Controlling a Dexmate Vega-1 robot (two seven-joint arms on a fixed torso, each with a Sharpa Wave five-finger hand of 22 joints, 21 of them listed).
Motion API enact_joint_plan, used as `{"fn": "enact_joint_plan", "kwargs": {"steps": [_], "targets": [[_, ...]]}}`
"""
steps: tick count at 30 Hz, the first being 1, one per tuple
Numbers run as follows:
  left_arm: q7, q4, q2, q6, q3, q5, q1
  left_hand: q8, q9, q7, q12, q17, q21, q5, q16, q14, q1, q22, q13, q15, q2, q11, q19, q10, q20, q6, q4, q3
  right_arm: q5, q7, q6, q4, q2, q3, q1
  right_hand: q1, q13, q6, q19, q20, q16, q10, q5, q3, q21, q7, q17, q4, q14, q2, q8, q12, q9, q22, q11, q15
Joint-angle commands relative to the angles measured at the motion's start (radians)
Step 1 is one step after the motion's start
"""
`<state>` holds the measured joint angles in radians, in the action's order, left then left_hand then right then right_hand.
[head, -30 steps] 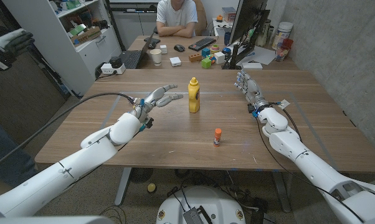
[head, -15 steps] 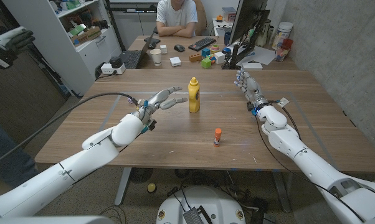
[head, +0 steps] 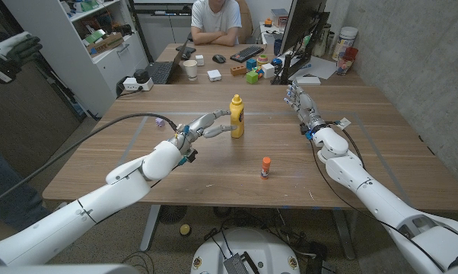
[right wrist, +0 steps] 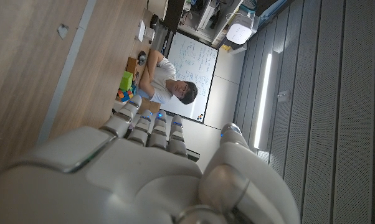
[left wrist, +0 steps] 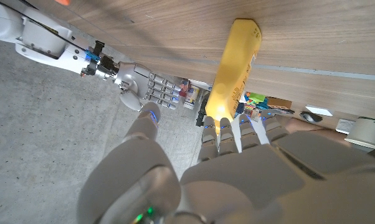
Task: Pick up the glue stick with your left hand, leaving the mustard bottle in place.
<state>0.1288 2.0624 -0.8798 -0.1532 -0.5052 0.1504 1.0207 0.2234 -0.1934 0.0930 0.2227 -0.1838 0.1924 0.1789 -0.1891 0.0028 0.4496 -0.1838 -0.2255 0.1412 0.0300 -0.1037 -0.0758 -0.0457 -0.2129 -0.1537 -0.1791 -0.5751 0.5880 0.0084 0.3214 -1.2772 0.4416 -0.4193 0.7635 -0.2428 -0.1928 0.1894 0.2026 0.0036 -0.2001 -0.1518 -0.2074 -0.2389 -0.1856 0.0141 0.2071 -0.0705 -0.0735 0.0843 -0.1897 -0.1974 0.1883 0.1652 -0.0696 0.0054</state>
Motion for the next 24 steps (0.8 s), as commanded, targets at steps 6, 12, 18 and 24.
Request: {"fn": "enact_joint_plan", "kwargs": {"steps": [6,12,18,24], "targets": [[-0.089,0.020,0.010,-0.022,-0.078,0.096,-0.066,0.003,-0.001,-0.004,0.011,-0.003,0.008,0.007,-0.007,0.007,0.022,-0.003,-0.006,0.003,-0.001,-0.007,0.004,-0.004,-0.002,-0.007,-0.001,-0.006,-0.001,-0.004,0.012,0.007,-0.008,0.002,-0.003,-0.005,-0.005,-0.001,0.006,0.007,-0.006,-0.008,-0.007,-0.004,-0.004,-0.009,0.001,-0.005,-0.005,-0.009,-0.006,-0.004,0.002,0.006,-0.006,0.002],[-0.119,0.014,0.022,-0.028,-0.113,0.149,-0.098,0.002,-0.001,-0.003,0.012,-0.003,0.009,0.007,-0.009,0.011,0.030,-0.004,-0.007,0.014,0.001,-0.010,0.006,-0.005,-0.002,-0.006,0.000,-0.006,-0.001,-0.006,0.007,-0.001,0.000,0.005,0.000,-0.004,-0.005,0.000,0.010,0.013,-0.008,-0.009,-0.007,-0.003,-0.006,-0.014,0.001,-0.006,-0.011,-0.011,-0.007,-0.005,0.002,0.006,0.000,0.015],[-0.144,0.016,0.027,-0.035,-0.123,0.173,-0.112,0.002,-0.001,-0.001,0.014,-0.004,0.010,0.006,-0.009,0.012,0.037,-0.004,-0.007,0.019,0.003,-0.013,0.007,-0.007,-0.002,-0.006,0.001,-0.005,0.009,-0.012,-0.027,-0.038,0.017,0.010,0.006,-0.004,-0.005,0.002,0.021,0.015,-0.010,-0.014,-0.007,-0.003,-0.010,-0.018,0.001,-0.008,-0.018,-0.012,-0.008,-0.007,0.002,0.006,0.004,0.015],[-0.172,0.015,0.031,-0.037,-0.133,0.191,-0.129,0.001,-0.002,-0.001,0.014,-0.004,0.011,0.006,-0.011,0.016,0.042,-0.004,-0.007,0.023,0.004,-0.015,0.008,-0.008,-0.002,-0.005,0.002,-0.005,0.006,-0.021,-0.050,-0.060,0.031,0.012,0.008,-0.001,-0.005,0.007,0.021,0.016,-0.011,-0.018,-0.007,-0.003,-0.009,-0.018,0.001,-0.007,-0.019,-0.011,-0.010,-0.008,0.002,0.006,0.005,0.016]]}}
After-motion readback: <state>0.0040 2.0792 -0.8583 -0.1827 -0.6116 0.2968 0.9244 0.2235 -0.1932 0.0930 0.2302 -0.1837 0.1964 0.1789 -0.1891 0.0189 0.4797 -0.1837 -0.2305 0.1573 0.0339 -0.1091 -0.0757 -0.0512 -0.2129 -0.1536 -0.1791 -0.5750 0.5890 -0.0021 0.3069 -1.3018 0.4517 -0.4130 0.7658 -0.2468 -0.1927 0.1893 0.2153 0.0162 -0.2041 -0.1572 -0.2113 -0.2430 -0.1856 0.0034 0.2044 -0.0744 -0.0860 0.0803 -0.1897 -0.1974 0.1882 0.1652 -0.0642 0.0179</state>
